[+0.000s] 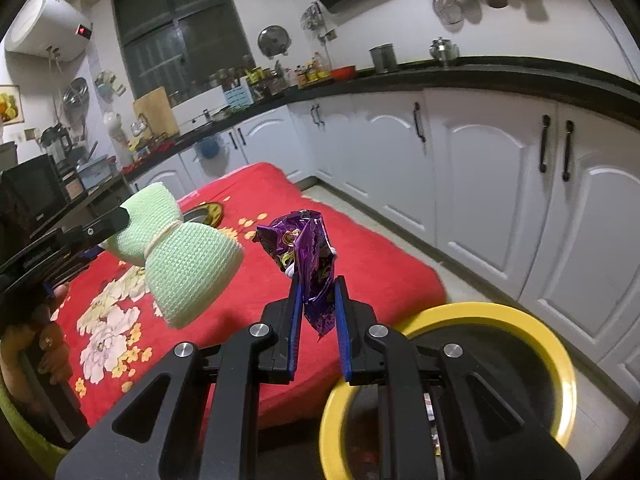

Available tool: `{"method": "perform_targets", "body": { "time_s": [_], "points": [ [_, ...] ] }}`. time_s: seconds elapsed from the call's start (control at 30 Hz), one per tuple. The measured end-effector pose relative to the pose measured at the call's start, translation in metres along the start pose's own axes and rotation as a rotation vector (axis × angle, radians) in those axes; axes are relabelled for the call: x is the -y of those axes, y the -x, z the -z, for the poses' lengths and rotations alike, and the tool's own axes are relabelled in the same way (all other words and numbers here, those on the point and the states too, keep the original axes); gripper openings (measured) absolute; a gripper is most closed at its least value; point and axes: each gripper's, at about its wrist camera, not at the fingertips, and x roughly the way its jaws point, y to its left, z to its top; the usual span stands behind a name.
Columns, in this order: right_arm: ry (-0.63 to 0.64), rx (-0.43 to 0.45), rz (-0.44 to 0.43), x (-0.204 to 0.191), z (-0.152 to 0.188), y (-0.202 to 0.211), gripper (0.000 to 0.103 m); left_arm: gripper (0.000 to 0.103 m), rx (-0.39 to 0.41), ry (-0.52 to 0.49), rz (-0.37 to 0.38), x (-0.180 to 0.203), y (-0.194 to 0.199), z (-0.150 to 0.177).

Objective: Collect trash
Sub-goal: 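Carry the green sponge and purple wrapper in both tools over the bin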

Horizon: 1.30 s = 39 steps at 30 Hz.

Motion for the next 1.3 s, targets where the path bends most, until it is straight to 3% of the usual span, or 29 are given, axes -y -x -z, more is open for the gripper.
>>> {"method": "perform_targets", "body": {
  "time_s": [0.53,1.3],
  "points": [
    [-0.06,0.046,0.112,0.054,0.013,0.05,0.015,0.022,-0.044,-0.136,0.102,0.068,-0.008,0.019],
    [-0.112,0.037,0.202,0.095,0.034,0.067,0.015,0.022,-0.144,-0.312,0.189,0.136,-0.031,0.07]
  ]
}}
